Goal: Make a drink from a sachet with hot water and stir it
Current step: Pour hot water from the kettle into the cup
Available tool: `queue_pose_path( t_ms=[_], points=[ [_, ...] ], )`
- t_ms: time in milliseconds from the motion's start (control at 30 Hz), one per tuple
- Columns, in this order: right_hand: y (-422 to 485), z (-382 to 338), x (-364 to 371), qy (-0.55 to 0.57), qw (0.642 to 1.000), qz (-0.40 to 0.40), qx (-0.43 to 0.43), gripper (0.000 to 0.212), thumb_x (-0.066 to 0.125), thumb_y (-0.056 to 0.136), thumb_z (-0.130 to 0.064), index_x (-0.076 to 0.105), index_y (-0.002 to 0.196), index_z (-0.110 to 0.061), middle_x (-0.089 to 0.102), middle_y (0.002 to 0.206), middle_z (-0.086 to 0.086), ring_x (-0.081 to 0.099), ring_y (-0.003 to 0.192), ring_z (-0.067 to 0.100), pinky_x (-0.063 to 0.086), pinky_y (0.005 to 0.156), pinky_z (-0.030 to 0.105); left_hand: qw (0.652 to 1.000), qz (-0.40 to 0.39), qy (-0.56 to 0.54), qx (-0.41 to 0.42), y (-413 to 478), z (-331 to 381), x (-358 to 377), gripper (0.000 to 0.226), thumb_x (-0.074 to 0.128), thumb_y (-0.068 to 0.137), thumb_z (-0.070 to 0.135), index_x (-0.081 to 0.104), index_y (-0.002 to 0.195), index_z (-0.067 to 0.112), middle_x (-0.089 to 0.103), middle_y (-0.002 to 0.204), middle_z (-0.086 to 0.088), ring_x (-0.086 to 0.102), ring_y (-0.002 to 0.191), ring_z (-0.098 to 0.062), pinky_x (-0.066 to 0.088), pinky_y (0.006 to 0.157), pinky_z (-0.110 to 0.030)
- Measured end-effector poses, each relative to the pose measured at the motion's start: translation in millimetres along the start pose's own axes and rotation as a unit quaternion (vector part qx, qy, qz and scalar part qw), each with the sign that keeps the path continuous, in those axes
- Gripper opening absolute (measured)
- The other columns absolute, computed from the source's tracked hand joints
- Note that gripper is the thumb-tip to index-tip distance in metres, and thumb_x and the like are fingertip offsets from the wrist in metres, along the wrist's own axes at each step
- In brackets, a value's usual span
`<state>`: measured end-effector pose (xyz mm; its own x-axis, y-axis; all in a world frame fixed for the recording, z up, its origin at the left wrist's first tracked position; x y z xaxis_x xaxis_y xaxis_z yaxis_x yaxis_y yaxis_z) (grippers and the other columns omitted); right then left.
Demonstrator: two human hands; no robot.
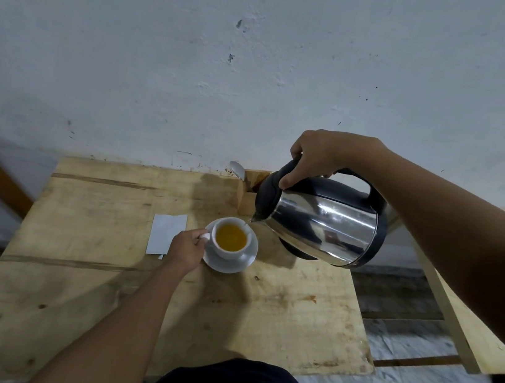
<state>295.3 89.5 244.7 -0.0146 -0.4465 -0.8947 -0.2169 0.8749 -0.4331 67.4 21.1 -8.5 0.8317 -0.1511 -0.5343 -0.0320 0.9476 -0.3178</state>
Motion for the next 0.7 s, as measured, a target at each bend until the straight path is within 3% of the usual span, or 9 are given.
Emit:
queue_pose_path(
  t_ms=[167,400,567,700],
  points=[
    [-4.4,26.1,12.6,0.082,0.996,0.019,0.005,0.052,0.080,0.070,-0.056,0.059,0.076,-0.009,0.055,0.058,0.000,0.052,0.052,0.017,0.042,0.050,0.027,1.000,-0.002,0.000,0.003,-0.8,0.7,-0.7,0.032,0.051,0.096,0.017,0.062,0.124,0.006,0.063,0.128,-0.014,0.057,0.118,-0.031,0.043,0.091,-0.031],
    [-11.0,60.3,32.8,0.190,0.978,0.078,0.028,0.053,0.077,0.071,-0.062,0.059,0.071,-0.012,0.055,0.061,0.004,0.051,0.053,0.018,0.042,0.056,0.030,1.000,0.012,0.000,-0.017,-4.3,7.3,3.5,0.033,0.044,0.098,0.019,0.061,0.125,0.009,0.062,0.128,-0.013,0.057,0.116,-0.030,0.044,0.089,-0.032],
    [-16.2,95.0,54.9,0.359,0.917,0.167,0.048,0.064,0.068,0.074,-0.067,0.047,0.060,-0.008,0.037,0.051,0.004,0.037,0.045,0.019,0.033,0.056,0.033,0.999,0.010,-0.002,-0.031,-8.3,15.6,9.0,0.039,0.045,0.097,0.030,0.057,0.130,0.011,0.059,0.132,-0.012,0.055,0.119,-0.030,0.046,0.094,-0.035],
    [-19.6,124.9,70.4,0.420,0.865,0.261,0.089,0.066,0.063,0.075,-0.062,0.043,0.053,-0.003,0.035,0.045,0.001,0.037,0.049,0.021,0.034,0.061,0.039,0.999,0.019,0.008,-0.037,-8.1,18.2,10.7,0.039,0.048,0.097,0.031,0.058,0.129,0.011,0.060,0.132,-0.013,0.056,0.118,-0.031,0.046,0.094,-0.036]
  ],
)
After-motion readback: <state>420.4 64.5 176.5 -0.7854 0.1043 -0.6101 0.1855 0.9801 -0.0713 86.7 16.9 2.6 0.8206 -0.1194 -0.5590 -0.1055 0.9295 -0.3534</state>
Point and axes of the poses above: each hand's wrist, its own y-axis towards the middle knuckle, its own x-axis out of the palm, z = x × y, the point moved 3 cm from there along y, towards the middle knuckle
